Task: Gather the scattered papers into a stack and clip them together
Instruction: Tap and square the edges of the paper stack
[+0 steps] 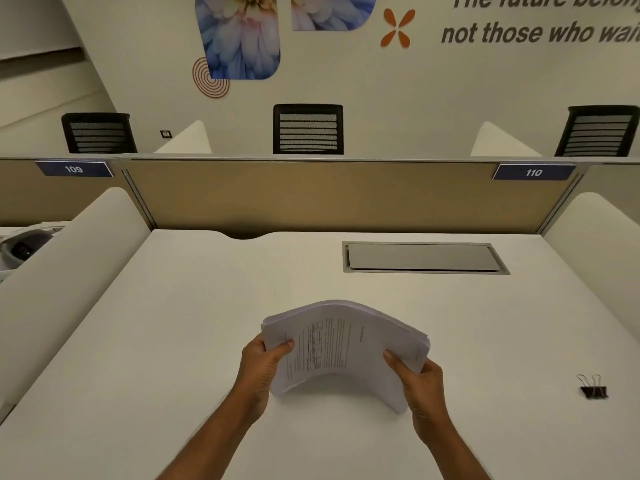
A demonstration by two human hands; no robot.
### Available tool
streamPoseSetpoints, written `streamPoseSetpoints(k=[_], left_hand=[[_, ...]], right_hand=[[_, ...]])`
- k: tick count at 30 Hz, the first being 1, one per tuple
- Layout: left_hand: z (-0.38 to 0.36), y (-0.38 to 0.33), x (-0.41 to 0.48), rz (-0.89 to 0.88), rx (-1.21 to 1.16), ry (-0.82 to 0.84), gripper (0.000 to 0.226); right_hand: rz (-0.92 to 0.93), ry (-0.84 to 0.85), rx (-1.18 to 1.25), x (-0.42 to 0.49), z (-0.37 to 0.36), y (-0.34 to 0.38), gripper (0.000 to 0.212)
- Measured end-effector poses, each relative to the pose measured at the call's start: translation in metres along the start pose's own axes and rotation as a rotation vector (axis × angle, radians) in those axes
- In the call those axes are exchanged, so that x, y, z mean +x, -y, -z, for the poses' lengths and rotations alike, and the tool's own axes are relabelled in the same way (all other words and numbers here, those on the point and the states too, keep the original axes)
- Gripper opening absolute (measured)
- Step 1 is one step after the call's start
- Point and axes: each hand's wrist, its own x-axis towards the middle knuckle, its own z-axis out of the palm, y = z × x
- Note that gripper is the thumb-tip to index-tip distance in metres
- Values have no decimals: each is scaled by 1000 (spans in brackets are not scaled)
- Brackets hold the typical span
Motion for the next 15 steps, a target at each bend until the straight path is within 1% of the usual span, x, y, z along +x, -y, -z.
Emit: streamPoseSetpoints(k=[2,6,9,13,15], left_hand=[[1,2,1,3,-15,-6,24],[3,9,3,10,-17,-11,38],[2,12,7,42,0,16,44],[2,11,8,72,39,22,45],[6,12,11,70,53,14,44]], right_hand=[[6,-4,16,1,3,0,22],[-19,6,2,1,6,-7,29],[-39,28,-12,1,6,-12,34],[-60,58,-65,2,11,-17,31],[-73,64,-83,3,17,-18,26]])
